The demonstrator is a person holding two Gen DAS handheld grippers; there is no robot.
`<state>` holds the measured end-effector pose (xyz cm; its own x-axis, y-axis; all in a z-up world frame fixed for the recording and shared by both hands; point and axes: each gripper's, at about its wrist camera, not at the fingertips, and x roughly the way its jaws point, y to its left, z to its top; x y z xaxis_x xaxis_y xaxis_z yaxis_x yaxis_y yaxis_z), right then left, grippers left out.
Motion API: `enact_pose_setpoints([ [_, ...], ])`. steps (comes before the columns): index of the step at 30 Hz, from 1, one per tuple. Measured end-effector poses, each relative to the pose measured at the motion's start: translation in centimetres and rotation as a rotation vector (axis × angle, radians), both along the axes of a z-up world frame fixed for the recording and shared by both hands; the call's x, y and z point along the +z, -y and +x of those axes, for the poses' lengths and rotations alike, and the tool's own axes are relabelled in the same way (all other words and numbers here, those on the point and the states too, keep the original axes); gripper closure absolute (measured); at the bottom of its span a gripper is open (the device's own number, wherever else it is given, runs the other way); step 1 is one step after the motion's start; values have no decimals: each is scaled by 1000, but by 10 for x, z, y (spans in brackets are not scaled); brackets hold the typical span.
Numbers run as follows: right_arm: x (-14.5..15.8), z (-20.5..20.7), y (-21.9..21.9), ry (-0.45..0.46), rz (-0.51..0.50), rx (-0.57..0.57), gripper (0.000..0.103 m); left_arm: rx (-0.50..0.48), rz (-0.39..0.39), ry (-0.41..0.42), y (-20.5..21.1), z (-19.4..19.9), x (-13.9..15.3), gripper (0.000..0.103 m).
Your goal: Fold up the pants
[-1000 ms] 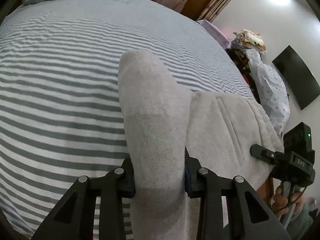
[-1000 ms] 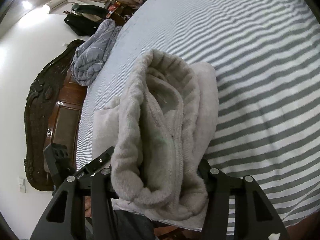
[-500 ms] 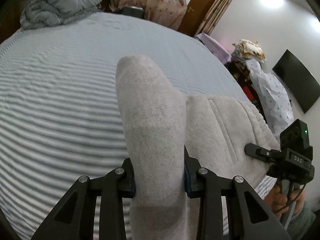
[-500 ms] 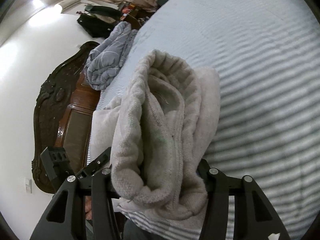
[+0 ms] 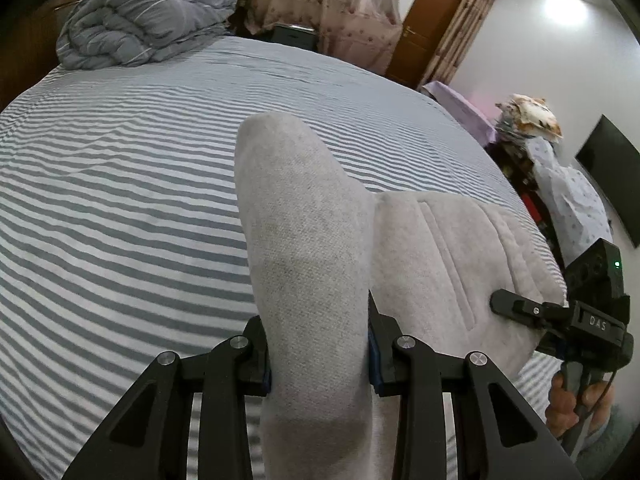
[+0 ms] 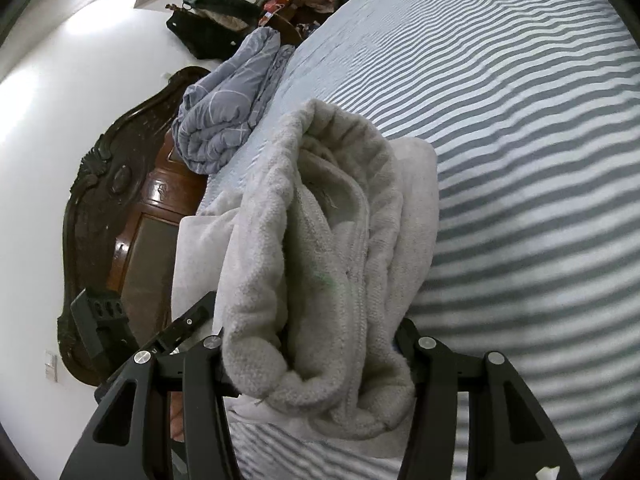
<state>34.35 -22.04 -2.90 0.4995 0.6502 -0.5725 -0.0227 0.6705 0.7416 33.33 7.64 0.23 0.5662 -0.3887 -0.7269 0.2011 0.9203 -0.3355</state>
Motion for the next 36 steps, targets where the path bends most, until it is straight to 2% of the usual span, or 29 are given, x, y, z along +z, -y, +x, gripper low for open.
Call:
enact_pose_setpoints([
  [2,-12,9,-7,5,-7,3,54,16,4,1,-7,7,-12,68],
  [5,-30,14,-13,-7,-41,-8,51,36,22,-41,-13,19,-38,65],
  [8,-42,11,-15,-14,-109,-3,39,46,55,-29,-14,18,-49,50],
  [10,-45,8,-16,-19,-152,-14,24,41,76,-4,-13,13,-50,45],
  [11,-46,7,-16,-24,-177,-27,20,49,97,2,-12,10,-49,34],
  [12,-45,5,-16,-19,-196,-40,18,53,125,5,-11,6,-50,28],
  [14,-45,3,-18,-14,-226,-51,16,58,151,8,-10,-1,-51,26],
  [19,-25,-8,-26,2,-341,-76,15,93,249,43,-6,-26,-38,26],
  [24,17,-39,-32,95,-462,-104,15,133,368,75,5,-66,-18,26],
  [27,42,-65,-41,151,-535,-116,12,149,401,83,11,-94,-6,25],
  [31,64,-107,-54,210,-642,-116,5,153,377,60,11,-122,6,23],
  [36,76,-152,-68,238,-713,-122,3,230,367,59,7,-169,24,20],
])
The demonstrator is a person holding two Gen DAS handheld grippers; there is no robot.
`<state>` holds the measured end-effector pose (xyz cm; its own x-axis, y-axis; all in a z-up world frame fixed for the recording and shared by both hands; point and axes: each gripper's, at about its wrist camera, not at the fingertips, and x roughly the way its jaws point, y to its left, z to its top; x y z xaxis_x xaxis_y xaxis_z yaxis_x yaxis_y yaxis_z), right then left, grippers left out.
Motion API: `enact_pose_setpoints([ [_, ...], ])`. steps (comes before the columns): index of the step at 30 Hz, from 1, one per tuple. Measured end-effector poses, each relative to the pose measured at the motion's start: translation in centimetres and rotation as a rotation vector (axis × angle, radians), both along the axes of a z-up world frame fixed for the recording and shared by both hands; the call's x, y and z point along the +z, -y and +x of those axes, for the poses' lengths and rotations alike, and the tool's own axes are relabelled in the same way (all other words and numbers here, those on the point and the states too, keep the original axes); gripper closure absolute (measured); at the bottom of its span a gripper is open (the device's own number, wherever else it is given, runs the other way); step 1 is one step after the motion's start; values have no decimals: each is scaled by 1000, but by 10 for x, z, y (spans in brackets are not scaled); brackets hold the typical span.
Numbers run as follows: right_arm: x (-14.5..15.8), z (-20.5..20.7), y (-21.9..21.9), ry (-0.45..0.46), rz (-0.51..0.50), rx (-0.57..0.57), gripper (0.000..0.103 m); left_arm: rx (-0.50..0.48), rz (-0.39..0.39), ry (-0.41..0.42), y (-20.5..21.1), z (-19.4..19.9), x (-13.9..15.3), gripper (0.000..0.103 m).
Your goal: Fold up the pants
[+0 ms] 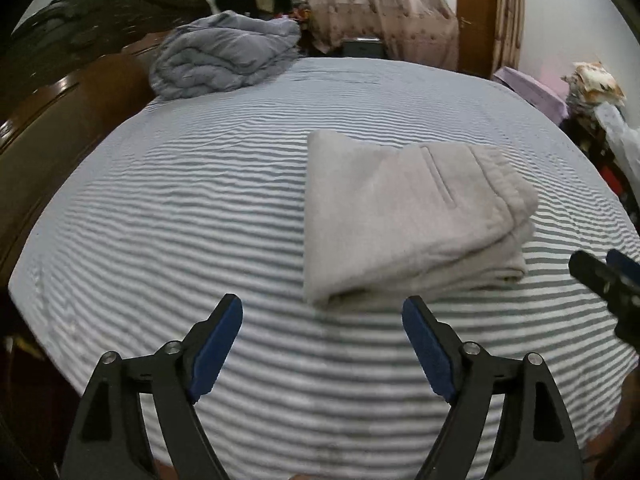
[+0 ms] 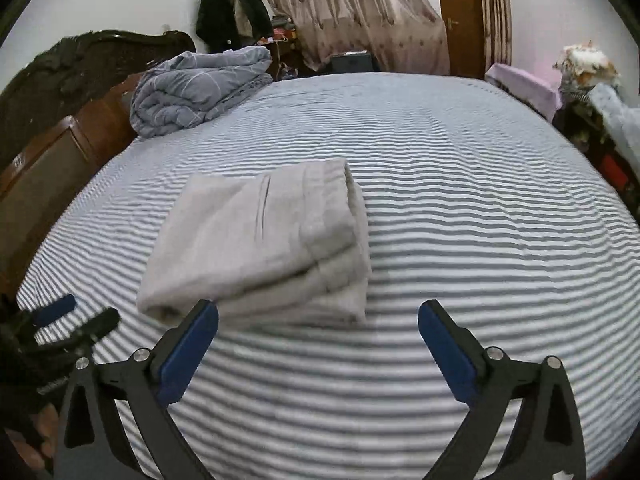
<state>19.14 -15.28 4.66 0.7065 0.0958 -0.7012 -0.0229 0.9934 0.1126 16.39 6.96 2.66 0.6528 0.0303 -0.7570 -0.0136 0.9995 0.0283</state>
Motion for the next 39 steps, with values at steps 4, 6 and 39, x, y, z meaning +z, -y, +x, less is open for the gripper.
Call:
enact_pose_setpoints([
  [4,5,-31,-7,14,-31,1,1,26,22,-9,2,-31,5,19],
  [6,5,-48,-9,15,-43,3,1,40,46,1,5,-51,7,19],
  [39,12,-140,-15,30,-36,14,1,28,-8,-12,17,-136,7,19],
])
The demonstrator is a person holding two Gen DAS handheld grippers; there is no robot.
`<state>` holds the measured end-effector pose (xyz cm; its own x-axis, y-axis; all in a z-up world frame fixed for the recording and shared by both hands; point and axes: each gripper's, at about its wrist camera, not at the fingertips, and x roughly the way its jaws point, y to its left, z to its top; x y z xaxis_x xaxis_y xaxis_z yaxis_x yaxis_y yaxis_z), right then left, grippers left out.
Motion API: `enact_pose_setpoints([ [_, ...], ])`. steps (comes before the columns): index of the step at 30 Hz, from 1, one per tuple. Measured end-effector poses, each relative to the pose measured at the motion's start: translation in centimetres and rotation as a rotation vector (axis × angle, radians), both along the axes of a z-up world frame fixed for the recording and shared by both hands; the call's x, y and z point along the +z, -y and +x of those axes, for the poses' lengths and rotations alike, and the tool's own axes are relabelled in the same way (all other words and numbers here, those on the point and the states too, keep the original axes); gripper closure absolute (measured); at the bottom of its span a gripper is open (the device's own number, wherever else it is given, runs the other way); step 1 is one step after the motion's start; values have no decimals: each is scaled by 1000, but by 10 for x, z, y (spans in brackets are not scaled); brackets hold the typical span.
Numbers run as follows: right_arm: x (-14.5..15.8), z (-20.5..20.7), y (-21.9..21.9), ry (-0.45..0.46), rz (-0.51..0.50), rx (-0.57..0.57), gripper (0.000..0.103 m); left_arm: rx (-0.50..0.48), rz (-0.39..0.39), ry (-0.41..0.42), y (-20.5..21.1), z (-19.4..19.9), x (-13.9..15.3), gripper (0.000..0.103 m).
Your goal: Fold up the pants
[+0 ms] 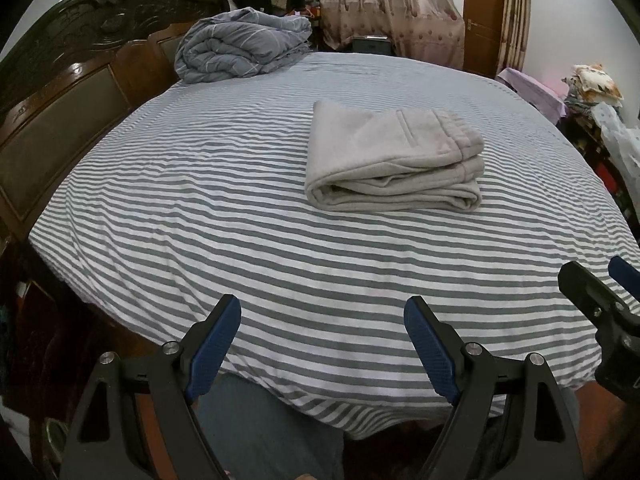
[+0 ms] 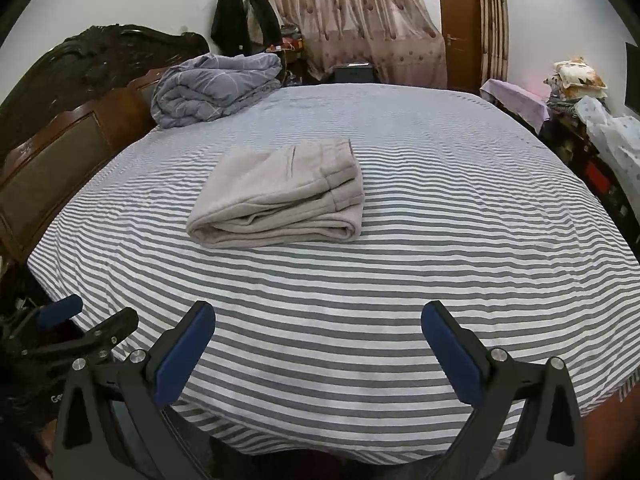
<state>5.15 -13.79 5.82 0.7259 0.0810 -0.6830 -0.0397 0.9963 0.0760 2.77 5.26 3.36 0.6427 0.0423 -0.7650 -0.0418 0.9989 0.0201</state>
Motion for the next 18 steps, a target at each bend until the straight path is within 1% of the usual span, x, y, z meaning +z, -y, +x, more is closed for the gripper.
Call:
enact_pose_setpoints([
  [6,-1,0,-3,-8,0,5,1,2,-6,-3,-1,-2,-3,19],
  [13,-5,0,-7,-24,-2,10,1,-2,20,11,2,-2,-4,19],
  [18,-7,-1,-8,-29,-7,13,1,5,23,2,-1,0,-7,19],
])
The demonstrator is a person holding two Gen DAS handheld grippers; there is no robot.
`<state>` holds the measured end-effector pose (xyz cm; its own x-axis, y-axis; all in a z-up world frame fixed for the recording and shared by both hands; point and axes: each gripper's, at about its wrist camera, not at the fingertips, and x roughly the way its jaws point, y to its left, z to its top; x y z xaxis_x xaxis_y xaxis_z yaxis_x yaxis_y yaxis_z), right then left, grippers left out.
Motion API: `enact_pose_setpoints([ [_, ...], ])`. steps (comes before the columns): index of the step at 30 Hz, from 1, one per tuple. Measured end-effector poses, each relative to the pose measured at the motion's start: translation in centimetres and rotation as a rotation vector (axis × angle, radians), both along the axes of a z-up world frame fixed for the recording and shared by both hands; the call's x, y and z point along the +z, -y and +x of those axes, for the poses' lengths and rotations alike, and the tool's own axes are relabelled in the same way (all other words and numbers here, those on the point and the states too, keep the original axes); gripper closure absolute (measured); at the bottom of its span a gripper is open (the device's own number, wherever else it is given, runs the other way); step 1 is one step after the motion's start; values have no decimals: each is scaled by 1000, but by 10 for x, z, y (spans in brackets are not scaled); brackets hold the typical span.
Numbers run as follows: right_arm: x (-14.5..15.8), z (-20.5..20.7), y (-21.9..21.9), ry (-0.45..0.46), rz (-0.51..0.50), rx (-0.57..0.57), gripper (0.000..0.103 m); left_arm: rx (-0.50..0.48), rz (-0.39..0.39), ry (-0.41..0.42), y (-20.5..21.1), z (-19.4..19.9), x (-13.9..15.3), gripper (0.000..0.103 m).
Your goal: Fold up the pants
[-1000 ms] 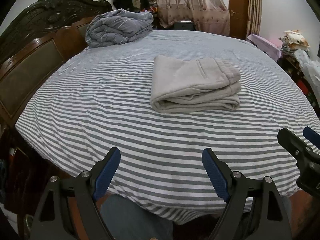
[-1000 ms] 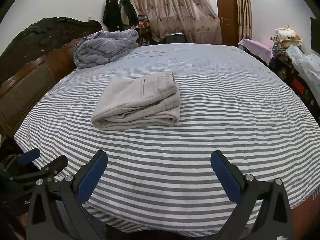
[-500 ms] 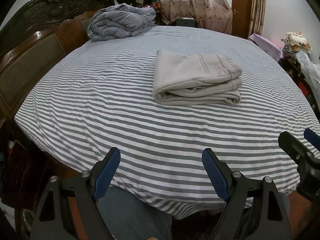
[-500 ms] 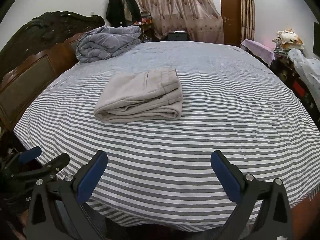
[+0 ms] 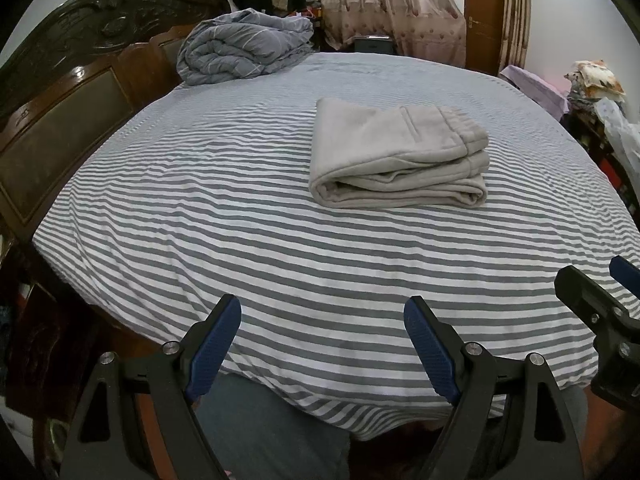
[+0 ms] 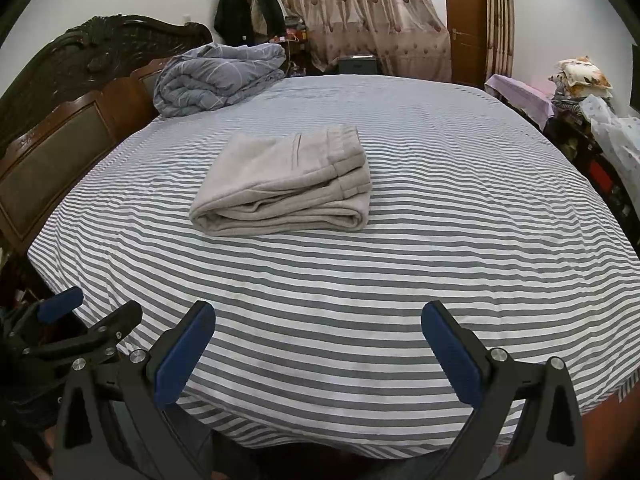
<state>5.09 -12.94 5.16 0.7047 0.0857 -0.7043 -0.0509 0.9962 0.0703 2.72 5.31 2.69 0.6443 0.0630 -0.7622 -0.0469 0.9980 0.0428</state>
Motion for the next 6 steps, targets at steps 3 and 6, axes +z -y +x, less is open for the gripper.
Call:
enact_pose_setpoints([
  [3,0,0,-1,-1,0,-1,1,-1,-14,2,-3,0,-1,19],
  [6,0,0,-1,-2,1,-1,1,-5,-13,-2,-4,0,-1,19],
])
